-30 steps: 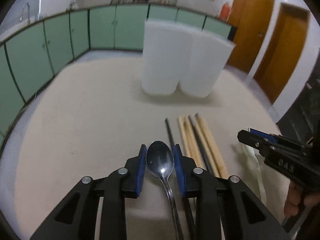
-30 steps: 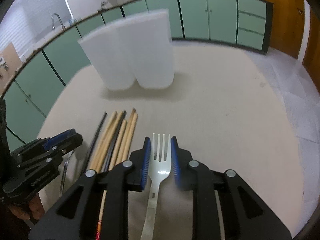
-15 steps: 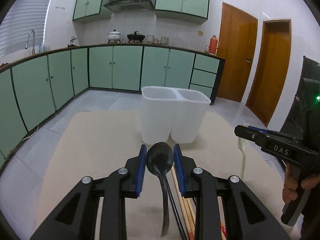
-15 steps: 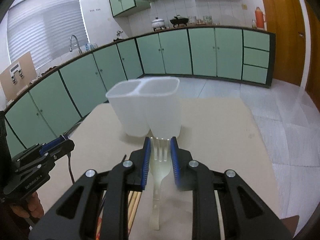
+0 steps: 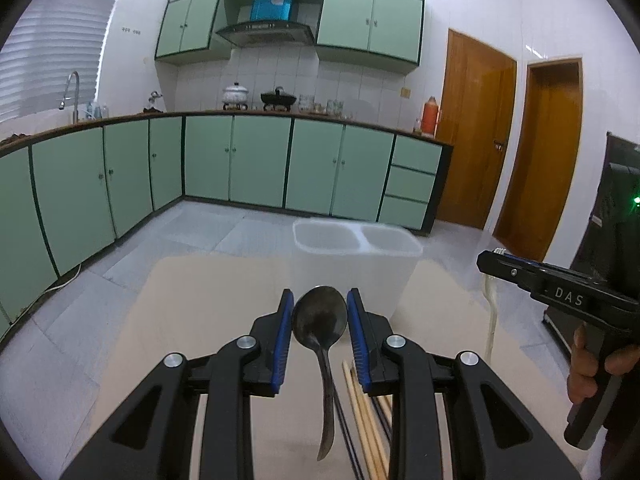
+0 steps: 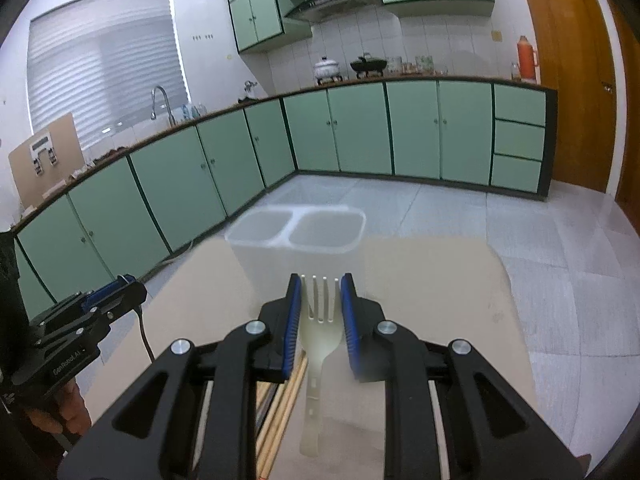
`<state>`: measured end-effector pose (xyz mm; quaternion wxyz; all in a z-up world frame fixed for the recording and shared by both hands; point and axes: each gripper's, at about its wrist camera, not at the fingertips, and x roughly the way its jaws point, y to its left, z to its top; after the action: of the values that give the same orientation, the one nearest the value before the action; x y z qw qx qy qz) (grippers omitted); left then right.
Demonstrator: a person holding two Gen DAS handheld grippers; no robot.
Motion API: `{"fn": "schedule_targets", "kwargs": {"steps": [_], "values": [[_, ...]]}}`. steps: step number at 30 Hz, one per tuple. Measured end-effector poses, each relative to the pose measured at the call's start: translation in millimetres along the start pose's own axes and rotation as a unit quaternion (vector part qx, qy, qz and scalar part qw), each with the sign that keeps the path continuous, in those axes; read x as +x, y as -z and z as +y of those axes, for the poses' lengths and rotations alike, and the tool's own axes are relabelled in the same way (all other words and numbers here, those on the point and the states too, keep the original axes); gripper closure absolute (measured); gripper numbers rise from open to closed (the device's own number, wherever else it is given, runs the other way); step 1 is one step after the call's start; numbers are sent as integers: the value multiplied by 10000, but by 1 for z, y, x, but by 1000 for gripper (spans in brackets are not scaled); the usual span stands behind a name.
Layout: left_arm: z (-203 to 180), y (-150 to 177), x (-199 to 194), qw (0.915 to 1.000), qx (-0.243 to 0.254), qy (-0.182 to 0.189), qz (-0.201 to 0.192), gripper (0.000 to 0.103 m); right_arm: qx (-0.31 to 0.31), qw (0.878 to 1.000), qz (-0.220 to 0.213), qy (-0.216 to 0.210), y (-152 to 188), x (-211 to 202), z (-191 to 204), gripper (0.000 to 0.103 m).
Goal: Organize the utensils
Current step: 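Carry the fork with the right tool while the left tool carries the spoon into the holder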
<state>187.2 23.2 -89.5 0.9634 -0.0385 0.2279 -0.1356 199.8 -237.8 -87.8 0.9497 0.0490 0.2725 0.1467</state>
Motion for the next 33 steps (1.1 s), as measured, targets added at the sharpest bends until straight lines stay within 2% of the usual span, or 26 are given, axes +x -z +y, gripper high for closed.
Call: {"fn": "schedule_targets", "kwargs": {"steps": [9, 14, 20, 22, 26, 30, 33], "values": [[0, -63, 6, 9974, 34, 213, -687, 76, -66, 9975, -681, -189, -72, -3, -6, 84], [-5, -105, 33, 9940, 104, 233, -1060, 76, 23, 9952, -968, -127, -106, 19, -17, 84], [-9, -128, 68, 9907, 97, 188, -1340, 76, -20, 9937, -1118, 72, -128, 63, -24, 84], [-8, -128, 86, 9912, 52, 153, -1311, 76, -7, 9942, -1066, 113, -124, 79, -25, 84], [-1, -111, 122, 9957, -20, 81, -921, 76, 73, 9966, -787, 251, -109, 112, -31, 84], [7, -93, 137, 9985, -83, 51, -538, 75, 64, 9988, -472, 119, -92, 126, -33, 82], [10, -87, 134, 9988, -162, 16, -454, 60, 73, 9992, -374, 92, -82, 125, -31, 74]]}}
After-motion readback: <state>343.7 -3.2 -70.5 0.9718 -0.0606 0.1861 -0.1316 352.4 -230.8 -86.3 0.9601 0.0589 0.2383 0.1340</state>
